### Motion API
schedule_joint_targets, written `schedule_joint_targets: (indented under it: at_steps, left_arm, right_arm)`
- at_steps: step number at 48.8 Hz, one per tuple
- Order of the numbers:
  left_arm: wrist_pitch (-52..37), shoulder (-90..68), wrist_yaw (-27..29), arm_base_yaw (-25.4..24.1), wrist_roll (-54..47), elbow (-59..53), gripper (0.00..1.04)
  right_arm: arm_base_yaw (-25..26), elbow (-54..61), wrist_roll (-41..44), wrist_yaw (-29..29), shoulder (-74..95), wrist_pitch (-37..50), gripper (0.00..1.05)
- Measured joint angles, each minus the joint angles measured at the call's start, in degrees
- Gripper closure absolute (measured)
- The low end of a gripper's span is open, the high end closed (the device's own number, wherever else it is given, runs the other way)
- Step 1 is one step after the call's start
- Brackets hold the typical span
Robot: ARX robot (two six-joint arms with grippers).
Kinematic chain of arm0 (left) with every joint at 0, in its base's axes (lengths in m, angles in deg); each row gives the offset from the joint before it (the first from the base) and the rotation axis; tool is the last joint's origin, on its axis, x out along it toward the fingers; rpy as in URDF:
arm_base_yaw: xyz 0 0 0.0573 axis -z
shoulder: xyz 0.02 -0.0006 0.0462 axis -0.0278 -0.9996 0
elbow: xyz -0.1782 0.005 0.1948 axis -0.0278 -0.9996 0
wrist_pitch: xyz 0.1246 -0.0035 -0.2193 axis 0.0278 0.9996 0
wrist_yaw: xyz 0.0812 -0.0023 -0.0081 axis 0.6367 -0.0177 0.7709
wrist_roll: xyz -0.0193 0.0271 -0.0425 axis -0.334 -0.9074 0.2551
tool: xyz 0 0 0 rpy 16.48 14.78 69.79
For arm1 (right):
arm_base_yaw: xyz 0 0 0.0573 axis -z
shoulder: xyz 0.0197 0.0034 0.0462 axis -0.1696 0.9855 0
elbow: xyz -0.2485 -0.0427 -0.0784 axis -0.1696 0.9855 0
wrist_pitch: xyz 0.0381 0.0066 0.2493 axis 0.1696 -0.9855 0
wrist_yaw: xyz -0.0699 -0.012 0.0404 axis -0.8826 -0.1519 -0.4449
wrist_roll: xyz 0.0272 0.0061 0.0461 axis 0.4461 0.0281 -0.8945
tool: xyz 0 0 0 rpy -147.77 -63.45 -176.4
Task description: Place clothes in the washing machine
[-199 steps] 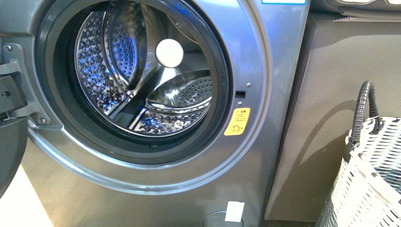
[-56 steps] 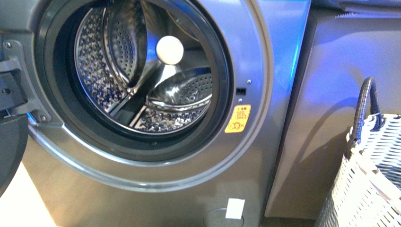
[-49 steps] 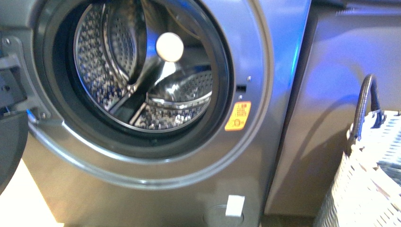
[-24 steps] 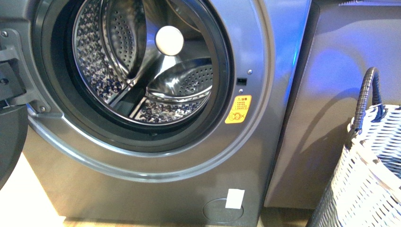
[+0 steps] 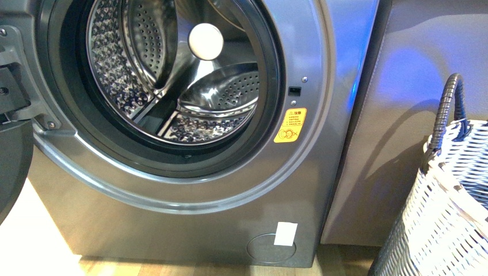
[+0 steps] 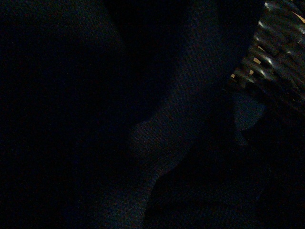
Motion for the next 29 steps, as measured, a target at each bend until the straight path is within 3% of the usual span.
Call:
schedule_joint_targets:
  at_steps: [15, 19, 29]
  left_arm:
    - [0.0, 0.0, 0.0, 0.0, 0.0, 0.0, 0.06]
    - [0.0, 0.0, 0.0, 0.0, 0.0, 0.0, 0.06]
    - [0.0, 0.0, 0.0, 0.0, 0.0, 0.0, 0.06]
  right_arm:
    - [0.0, 0.0, 0.1, -0.1, 0.4, 0.2, 0.11]
    - [0.0, 0.3, 0.2, -0.2, 0.4, 0.7, 0.22]
    - [-0.3, 5.2, -0.1, -1.1, -3.4, 3.8, 0.64]
